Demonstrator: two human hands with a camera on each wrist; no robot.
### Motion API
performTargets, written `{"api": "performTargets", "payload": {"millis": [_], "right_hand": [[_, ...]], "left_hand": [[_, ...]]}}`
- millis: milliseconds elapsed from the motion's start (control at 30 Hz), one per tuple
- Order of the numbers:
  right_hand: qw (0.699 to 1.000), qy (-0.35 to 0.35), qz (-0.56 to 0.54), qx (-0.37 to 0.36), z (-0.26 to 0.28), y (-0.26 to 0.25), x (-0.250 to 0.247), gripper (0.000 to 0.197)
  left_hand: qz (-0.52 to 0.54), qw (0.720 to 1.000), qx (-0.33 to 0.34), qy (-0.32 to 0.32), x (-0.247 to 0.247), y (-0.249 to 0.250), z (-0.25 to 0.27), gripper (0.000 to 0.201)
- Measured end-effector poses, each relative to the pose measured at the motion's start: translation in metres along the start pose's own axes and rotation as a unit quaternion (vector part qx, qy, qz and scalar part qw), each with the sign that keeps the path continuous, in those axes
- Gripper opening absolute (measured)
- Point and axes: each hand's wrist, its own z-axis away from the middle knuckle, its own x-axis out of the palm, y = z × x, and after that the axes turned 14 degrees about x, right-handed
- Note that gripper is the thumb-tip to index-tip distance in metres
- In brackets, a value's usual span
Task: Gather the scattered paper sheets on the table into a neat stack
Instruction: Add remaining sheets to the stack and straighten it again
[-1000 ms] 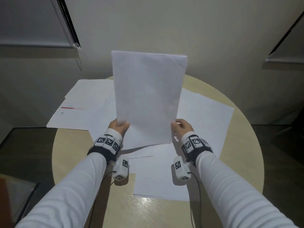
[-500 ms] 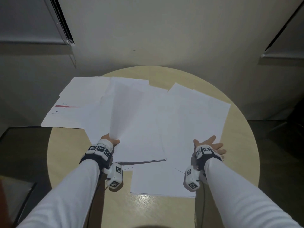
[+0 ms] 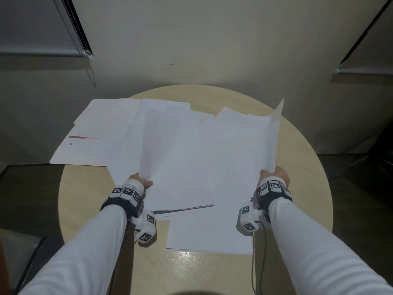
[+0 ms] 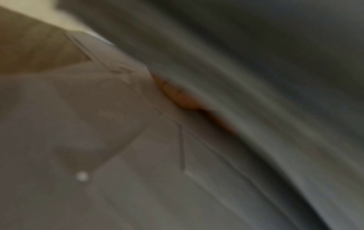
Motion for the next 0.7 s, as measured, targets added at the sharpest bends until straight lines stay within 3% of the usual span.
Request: {"api": "performTargets", "payload": {"millis": [167,400,567,700], "right_hand": [[0.997,0.013,-0.062,-0.053,0.004,-0.009,-0.005,0.021],[0.986,0.082,-0.059,-0.130,0.005,-0.027,-0.012,0.026],[0.979,0.098,-0.083,-0.157,0.014,-0.040,-0.012,0.023],[0.977,0.087,-0.119,-0.157,0.024,-0.050,-0.010,0.033]], "left_hand": [[0.005,0.999,0.027,0.025,0.006,-0.010,-0.011,0.038],[0.056,0.997,0.030,0.043,0.005,-0.008,-0.004,0.038],[0.036,0.998,0.026,0.035,0.006,-0.007,-0.006,0.038],[0.011,1.000,0.009,0.025,0.004,-0.003,-0.003,0.030]]}}
